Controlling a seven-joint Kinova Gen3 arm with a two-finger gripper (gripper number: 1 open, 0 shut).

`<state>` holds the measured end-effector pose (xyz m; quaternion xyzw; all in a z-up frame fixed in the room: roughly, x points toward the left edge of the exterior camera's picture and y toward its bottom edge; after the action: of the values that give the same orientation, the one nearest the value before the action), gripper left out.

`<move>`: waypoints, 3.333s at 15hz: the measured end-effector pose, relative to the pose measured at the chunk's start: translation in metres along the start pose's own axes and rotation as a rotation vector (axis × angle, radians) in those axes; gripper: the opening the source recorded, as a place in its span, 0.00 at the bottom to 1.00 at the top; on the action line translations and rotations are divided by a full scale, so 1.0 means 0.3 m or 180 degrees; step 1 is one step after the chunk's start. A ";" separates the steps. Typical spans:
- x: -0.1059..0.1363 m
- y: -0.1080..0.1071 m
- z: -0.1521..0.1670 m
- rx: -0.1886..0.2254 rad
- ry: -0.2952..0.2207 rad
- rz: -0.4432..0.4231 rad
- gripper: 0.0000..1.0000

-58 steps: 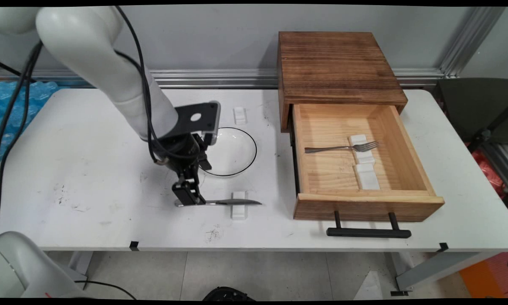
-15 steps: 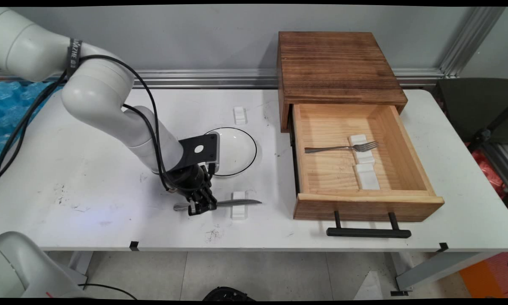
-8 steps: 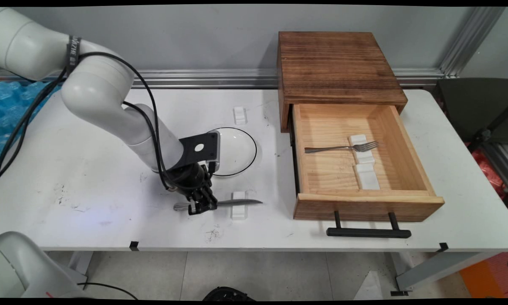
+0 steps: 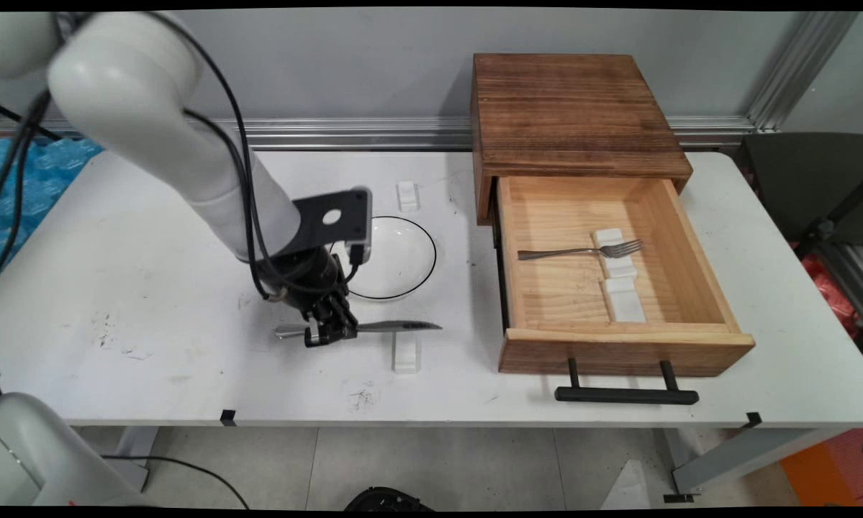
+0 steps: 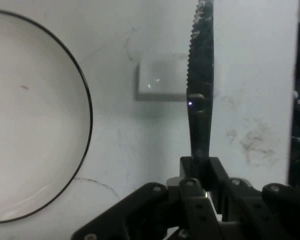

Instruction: Place the picked object into the drawer

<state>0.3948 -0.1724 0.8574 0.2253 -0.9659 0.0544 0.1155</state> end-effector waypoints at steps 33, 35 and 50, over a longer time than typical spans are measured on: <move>1.188 -0.113 0.335 0.0228 0.0018 0.0167 0.00; 1.195 -0.125 0.370 0.0209 -0.0007 0.0172 0.00; 1.202 -0.155 0.445 0.0034 0.0027 0.0241 1.00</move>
<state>0.0746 -0.3872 0.8202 0.1889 -0.9729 0.0648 0.1163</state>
